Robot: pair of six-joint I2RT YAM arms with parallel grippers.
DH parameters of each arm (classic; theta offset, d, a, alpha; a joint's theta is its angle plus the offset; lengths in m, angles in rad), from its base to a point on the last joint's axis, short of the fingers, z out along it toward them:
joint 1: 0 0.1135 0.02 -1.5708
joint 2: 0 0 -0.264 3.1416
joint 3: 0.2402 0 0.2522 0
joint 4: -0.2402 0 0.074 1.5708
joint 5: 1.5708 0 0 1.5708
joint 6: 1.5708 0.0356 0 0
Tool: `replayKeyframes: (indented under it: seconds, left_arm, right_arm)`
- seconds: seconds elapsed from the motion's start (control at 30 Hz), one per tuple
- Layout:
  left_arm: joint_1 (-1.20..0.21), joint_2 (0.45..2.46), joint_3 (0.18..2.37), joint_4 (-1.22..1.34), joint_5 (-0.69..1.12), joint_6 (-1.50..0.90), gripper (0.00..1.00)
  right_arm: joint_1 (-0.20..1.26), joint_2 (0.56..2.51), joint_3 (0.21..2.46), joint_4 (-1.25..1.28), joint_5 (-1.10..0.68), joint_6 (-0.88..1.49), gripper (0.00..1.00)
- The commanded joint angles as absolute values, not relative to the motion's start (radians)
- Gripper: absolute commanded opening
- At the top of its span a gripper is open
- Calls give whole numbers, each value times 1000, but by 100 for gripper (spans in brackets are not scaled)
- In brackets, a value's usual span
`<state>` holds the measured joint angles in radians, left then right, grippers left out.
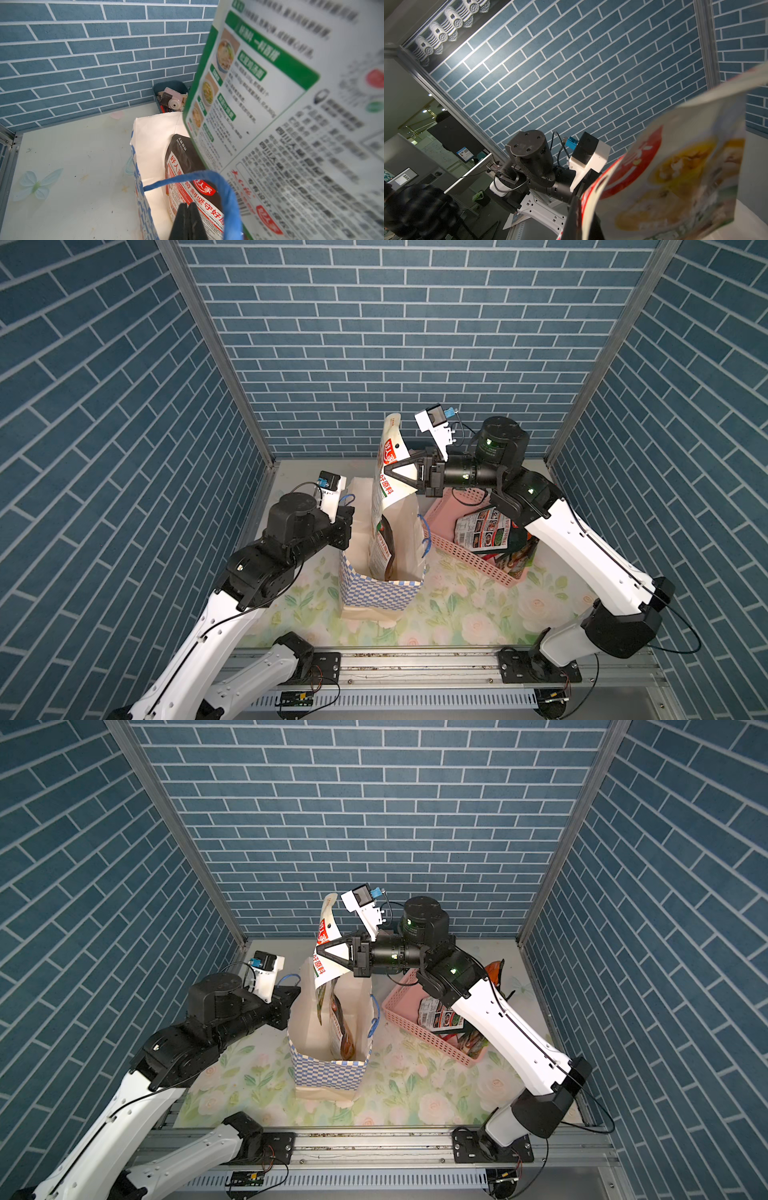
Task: Place the condiment packets inside the bag
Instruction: Place the condiment packet in the paper bag.
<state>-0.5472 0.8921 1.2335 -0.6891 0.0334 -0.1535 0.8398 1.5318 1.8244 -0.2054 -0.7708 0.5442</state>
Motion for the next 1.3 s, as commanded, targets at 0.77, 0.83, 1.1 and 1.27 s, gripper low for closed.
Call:
replayKeyframes:
  seconds: [0.77, 0.83, 1.1, 1.27]
  left_arm:
    - [-541, 909, 1249, -661, 24, -156, 0]
    - [-541, 909, 1250, -662, 25, -158, 0]
    - [-541, 902, 1250, -673, 17, -160, 0]
    - [-540, 903, 1252, -673, 17, -164, 0]
  right_arm:
    - [836, 1585, 1915, -433, -692, 334, 0]
    - [835, 1586, 1939, -477, -687, 299, 0]
    - [824, 1592, 1964, -576, -626, 217, 0]
    - [807, 1575, 2003, -587, -607, 197, 0]
